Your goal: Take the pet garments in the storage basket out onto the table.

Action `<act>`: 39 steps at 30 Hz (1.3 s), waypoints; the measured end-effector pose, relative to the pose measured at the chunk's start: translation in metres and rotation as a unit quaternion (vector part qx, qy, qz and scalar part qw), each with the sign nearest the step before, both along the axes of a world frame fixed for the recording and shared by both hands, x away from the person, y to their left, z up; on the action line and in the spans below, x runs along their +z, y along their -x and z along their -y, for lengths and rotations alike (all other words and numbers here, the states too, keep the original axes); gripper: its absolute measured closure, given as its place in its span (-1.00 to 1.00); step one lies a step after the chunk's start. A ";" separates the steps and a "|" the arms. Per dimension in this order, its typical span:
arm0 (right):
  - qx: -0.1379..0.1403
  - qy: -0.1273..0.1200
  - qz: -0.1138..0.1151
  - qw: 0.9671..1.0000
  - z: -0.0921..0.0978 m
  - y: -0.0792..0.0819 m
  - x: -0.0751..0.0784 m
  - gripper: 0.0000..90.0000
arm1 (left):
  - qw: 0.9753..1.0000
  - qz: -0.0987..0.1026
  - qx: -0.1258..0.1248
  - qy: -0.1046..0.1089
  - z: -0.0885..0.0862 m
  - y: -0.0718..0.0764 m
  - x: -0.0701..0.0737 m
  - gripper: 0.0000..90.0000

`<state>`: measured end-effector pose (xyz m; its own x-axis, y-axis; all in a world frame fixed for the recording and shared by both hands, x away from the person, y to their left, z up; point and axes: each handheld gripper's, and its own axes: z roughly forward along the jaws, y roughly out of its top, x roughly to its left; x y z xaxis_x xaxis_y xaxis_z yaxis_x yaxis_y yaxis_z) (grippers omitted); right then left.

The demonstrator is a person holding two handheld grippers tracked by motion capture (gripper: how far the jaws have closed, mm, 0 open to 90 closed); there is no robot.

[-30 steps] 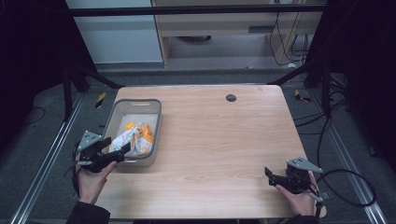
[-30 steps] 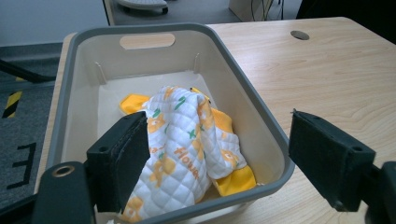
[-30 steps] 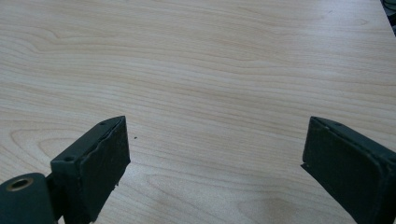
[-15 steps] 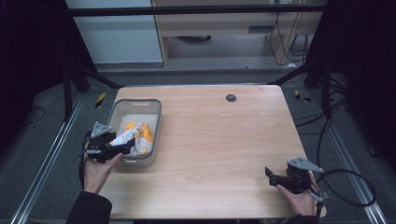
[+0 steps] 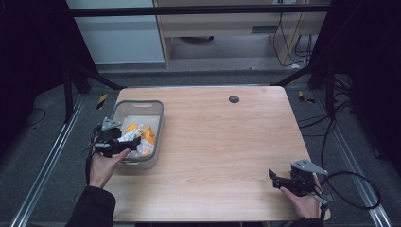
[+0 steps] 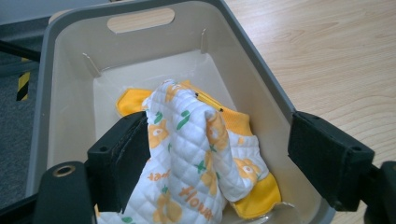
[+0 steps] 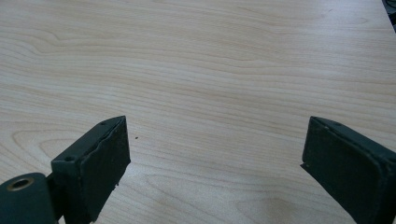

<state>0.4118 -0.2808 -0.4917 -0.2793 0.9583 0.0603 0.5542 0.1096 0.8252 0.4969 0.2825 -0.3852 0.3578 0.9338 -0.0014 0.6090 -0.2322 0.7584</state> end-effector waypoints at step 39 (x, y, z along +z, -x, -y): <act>0.000 -0.009 -0.009 1.000 0.000 0.000 0.000 -0.82 | 0.994 -0.094 0.002 -0.059 0.009 -0.041 -0.025 -0.39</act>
<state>0.4123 -0.2805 -0.4918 -0.2781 0.9570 0.0828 0.5688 0.0947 0.8170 0.5383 0.2739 -0.4106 0.3586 0.9326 0.0413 0.7378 -0.3102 0.5995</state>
